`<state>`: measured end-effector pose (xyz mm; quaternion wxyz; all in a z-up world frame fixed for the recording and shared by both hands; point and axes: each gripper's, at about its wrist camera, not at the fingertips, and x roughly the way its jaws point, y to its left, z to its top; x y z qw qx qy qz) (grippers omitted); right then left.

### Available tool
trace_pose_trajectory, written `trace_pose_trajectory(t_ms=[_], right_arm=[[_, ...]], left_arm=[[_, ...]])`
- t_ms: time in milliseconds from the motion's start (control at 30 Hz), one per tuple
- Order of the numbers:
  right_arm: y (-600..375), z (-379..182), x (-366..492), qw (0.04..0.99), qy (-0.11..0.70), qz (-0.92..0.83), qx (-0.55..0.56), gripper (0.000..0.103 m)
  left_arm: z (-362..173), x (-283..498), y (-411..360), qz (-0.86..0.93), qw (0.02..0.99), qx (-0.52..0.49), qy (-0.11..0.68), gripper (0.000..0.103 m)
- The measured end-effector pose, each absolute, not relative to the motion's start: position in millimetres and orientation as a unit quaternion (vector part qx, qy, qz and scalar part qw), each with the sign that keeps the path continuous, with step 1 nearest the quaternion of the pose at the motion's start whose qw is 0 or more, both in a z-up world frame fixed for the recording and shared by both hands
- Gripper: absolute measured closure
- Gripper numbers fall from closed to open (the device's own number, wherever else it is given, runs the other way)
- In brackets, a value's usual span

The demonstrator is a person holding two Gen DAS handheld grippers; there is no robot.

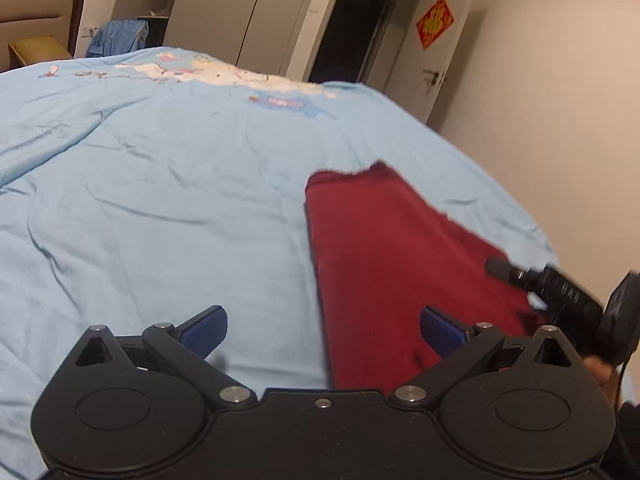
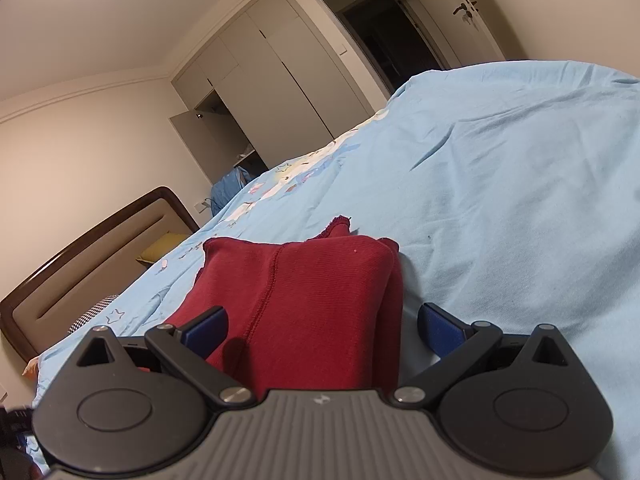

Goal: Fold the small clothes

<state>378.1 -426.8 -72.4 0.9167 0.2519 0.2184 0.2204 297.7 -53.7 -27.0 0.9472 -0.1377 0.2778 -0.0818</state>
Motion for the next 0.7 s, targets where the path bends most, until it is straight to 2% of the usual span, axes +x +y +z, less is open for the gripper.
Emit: trace_pose_trajectory(t_ms=[200,467,700], right_arm=[[-426.1,-72.5,377.2,0.917,0.218,0.219,0.25,0.0],[-425.2,-72.4,377.3,0.917,0.218,0.22,0.252,0.0],[-425.2,-72.4,377.2,0.917,0.217,0.22,0.252,0.0]], left_arm=[[-16.8,329.3,-51.7,-0.094,0.943,-0.145,0.286,0.001],[-31.8,375.1,-63.3,-0.123,0.912,-0.153,0.36,0.001],[-36.3,383.9,-72.1,-0.136,0.908,-0.146,0.369,0.001]])
